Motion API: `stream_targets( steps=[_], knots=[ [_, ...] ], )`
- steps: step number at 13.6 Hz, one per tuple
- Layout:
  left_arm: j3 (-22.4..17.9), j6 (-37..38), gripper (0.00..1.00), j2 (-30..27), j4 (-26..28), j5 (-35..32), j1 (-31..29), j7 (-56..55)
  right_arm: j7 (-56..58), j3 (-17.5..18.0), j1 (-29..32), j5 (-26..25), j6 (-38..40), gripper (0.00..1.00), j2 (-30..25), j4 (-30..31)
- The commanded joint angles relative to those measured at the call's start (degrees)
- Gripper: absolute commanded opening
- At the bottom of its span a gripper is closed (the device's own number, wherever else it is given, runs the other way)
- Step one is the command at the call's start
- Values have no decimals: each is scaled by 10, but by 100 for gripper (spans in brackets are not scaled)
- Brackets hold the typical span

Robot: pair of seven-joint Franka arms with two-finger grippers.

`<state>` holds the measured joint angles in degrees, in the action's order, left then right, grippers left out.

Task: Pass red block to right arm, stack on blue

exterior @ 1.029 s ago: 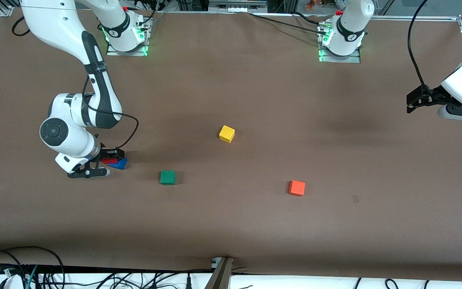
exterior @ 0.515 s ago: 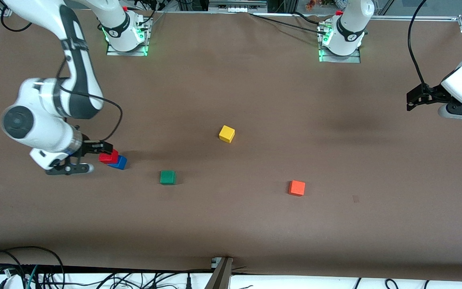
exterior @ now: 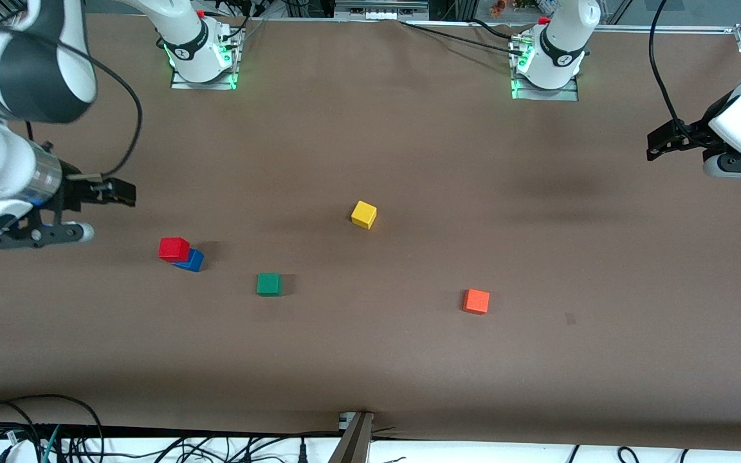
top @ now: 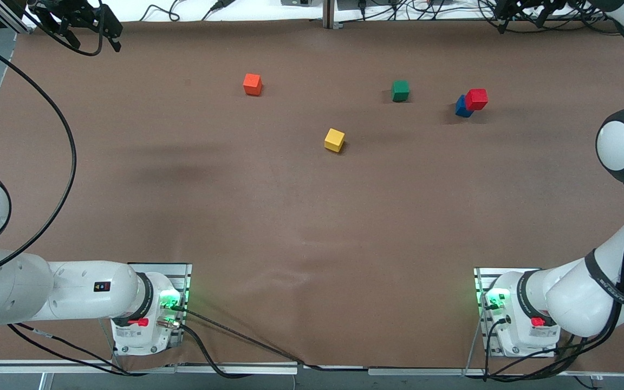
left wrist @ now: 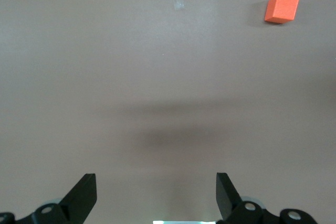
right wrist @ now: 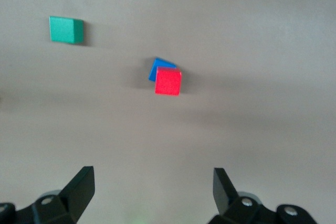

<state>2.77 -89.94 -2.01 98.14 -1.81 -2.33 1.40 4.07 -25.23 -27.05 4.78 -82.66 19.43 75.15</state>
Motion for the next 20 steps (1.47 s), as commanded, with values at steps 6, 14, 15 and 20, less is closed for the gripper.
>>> stream_targets(
  steps=[6, 14, 15, 20],
  knots=[
    [0, 10, 100, 2, -9, 9, 0, -6, -126, 208, 159, -45, 60, 100, -91, 28],
    [0, 8, 100, 2, -17, 9, 0, -6, -130, 269, 261, -51, -54, 100, -204, 163],
    [0, 8, 100, 3, -17, 9, 0, -6, -129, 269, 263, -51, -51, 100, -203, 162],
    [0, 10, 100, 2, -17, 9, 1, -7, -133, 268, 264, -57, -38, 100, -192, 159]
  ],
)
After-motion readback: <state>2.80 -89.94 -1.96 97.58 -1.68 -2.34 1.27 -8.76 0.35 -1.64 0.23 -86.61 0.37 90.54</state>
